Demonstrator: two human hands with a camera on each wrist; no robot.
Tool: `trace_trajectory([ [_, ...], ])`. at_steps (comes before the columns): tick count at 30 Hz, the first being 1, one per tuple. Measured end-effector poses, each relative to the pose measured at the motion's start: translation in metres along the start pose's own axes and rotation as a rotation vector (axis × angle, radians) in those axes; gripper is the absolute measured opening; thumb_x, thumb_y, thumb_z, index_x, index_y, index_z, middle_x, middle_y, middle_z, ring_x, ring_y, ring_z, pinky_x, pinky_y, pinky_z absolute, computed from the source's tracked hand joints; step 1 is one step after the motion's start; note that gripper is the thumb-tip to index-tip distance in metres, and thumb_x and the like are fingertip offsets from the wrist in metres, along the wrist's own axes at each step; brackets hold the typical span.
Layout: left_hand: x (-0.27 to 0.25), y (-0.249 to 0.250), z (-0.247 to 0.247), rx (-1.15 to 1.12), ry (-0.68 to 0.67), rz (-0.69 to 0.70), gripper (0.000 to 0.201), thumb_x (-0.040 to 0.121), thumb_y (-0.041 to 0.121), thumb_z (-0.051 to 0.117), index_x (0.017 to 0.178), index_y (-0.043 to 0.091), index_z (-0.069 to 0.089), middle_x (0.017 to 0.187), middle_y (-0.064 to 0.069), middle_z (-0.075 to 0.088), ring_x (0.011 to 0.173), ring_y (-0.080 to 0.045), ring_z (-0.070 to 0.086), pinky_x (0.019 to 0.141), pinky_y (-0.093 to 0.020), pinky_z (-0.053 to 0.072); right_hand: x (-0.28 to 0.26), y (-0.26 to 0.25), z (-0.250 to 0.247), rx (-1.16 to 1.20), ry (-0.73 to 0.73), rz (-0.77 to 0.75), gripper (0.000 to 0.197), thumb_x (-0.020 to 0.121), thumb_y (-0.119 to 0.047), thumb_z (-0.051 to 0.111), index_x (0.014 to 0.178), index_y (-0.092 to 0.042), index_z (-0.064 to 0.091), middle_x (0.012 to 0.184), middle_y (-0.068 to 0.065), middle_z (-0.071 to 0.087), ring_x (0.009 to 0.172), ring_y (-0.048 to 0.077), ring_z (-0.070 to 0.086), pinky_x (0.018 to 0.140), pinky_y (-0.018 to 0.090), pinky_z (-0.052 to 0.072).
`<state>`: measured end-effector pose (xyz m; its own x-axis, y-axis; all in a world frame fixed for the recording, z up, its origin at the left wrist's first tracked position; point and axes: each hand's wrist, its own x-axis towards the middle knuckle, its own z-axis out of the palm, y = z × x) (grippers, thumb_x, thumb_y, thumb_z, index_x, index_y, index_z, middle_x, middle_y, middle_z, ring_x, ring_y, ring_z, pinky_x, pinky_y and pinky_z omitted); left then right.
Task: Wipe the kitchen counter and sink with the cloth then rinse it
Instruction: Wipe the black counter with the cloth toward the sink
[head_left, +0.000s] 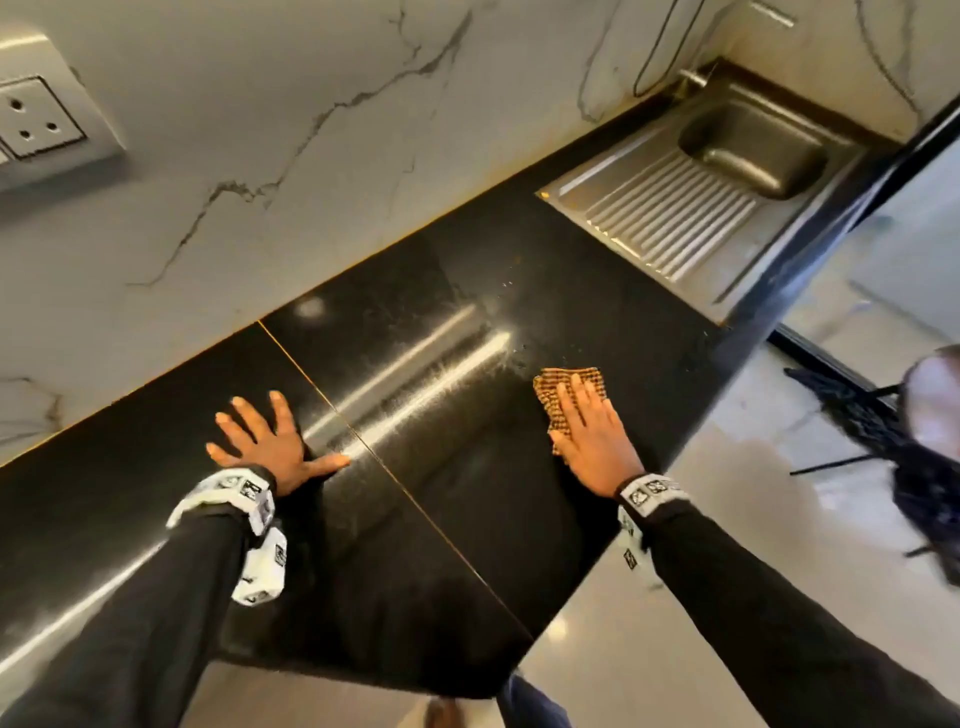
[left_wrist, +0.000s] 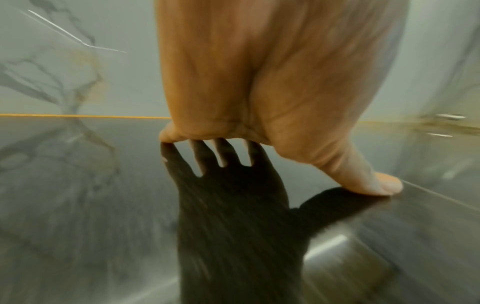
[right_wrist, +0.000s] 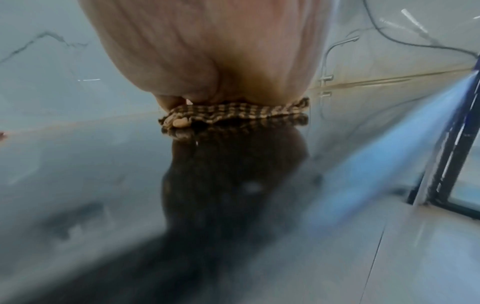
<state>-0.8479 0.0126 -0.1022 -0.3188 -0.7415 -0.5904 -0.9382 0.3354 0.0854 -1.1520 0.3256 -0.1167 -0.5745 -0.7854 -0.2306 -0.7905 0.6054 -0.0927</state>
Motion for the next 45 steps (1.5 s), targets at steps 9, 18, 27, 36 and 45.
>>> trace_trajectory([
  [9,-0.106,0.150,0.127,-0.092,0.186,0.183,0.091,0.101,0.067,0.030,0.164,0.013,-0.006,0.167,-0.026,-0.019,0.153,-0.047,-0.021,0.118,-0.074,-0.004,-0.109,-0.033,0.023,0.024,0.008,-0.418,0.068,0.106,-0.050,0.027,0.162,-0.017,0.008,0.170,0.006,-0.003,0.156,0.019,-0.008,0.126,0.036,-0.007],
  [18,-0.149,0.209,0.167,-0.165,0.279,0.050,0.090,0.096,0.070,0.010,0.165,0.011,0.013,0.170,-0.026,0.000,0.157,-0.045,-0.007,0.118,-0.075,0.002,-0.020,0.122,-0.012,0.065,0.060,-0.001,0.065,0.101,-0.052,0.009,0.162,-0.029,0.014,0.170,0.004,0.006,0.156,0.026,0.008,0.125,0.047,0.006],
  [27,-0.136,0.214,0.172,-0.085,0.269,-0.014,0.138,0.055,0.104,-0.007,0.160,0.016,-0.021,0.168,-0.022,-0.022,0.155,-0.044,-0.021,0.116,-0.074,-0.006,-0.070,0.067,0.015,-0.008,0.071,-0.613,0.065,0.107,-0.050,0.024,0.162,-0.022,0.006,0.170,-0.001,-0.003,0.156,0.017,-0.007,0.127,0.043,0.006],
  [36,-0.140,0.213,0.166,-0.098,0.173,-0.041,0.142,0.050,0.104,0.006,0.157,0.017,-0.029,0.164,-0.021,-0.033,0.151,-0.044,-0.031,0.117,-0.075,-0.006,-0.028,0.135,-0.003,0.023,0.128,-0.188,0.066,0.104,-0.053,0.015,0.162,-0.021,0.015,0.169,0.011,0.011,0.156,0.030,0.009,0.125,0.052,0.016],
  [45,-0.140,0.227,0.149,-0.077,0.107,-0.098,0.149,0.042,0.105,0.006,0.157,0.017,-0.030,0.164,-0.021,-0.033,0.152,-0.044,-0.028,0.118,-0.073,-0.003,0.008,0.189,-0.019,-0.021,0.117,-0.331,0.065,0.104,-0.053,0.016,0.162,-0.025,0.012,0.170,0.003,0.003,0.157,0.025,0.005,0.123,0.053,0.019],
])
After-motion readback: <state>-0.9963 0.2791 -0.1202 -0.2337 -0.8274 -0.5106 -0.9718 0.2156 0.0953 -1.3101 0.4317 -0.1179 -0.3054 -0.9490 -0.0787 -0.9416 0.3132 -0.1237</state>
